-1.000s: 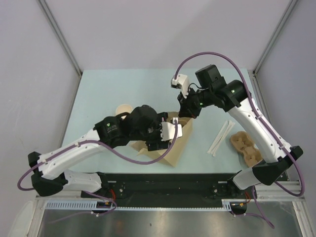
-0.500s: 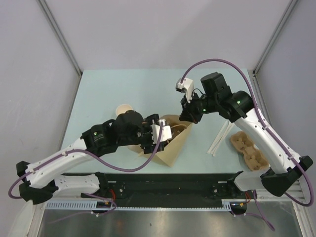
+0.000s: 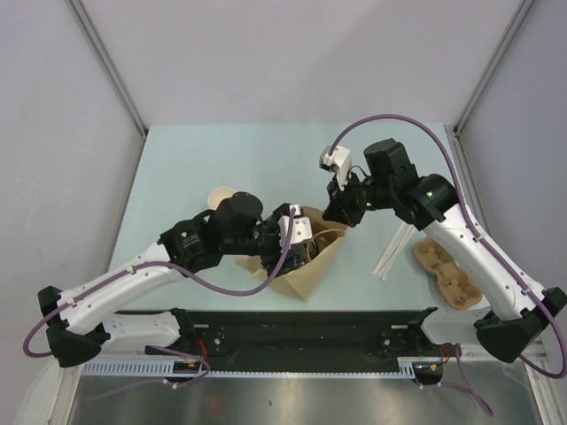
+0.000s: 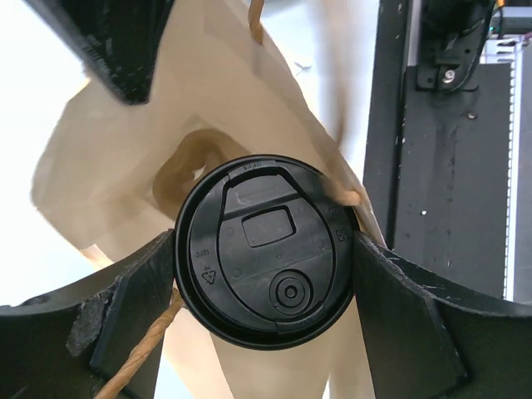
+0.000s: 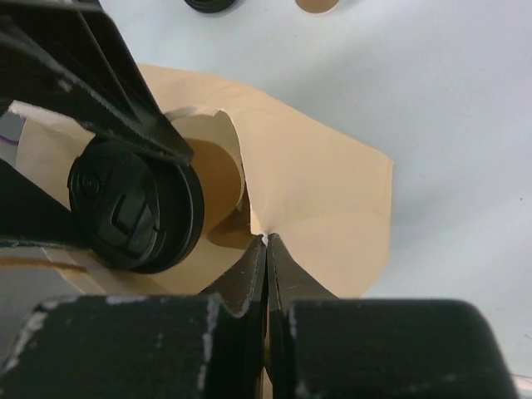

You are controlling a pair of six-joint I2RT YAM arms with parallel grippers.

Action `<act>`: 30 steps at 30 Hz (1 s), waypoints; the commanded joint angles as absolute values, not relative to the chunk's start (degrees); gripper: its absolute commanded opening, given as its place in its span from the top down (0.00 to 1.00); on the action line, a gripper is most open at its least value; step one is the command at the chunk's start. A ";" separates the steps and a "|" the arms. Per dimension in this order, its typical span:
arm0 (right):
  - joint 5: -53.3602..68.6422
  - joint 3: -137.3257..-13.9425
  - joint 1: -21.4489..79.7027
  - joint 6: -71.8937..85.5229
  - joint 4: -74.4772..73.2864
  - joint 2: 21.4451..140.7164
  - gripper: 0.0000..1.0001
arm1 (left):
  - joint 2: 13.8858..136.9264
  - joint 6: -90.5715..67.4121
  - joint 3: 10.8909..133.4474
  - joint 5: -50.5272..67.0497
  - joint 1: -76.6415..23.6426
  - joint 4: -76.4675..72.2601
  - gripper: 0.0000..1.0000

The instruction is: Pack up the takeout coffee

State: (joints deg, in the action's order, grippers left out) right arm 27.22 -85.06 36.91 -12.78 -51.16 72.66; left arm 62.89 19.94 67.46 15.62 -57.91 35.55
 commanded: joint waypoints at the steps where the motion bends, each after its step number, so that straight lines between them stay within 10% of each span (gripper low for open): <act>1: 26.37 -84.47 37.35 -10.02 -46.32 70.49 1.00 | 62.31 18.45 66.09 16.80 -60.90 33.40 0.81; 30: 19.25 -82.44 37.53 -6.59 -46.67 70.14 1.00 | 73.22 27.95 84.73 -5.45 -69.35 48.34 0.84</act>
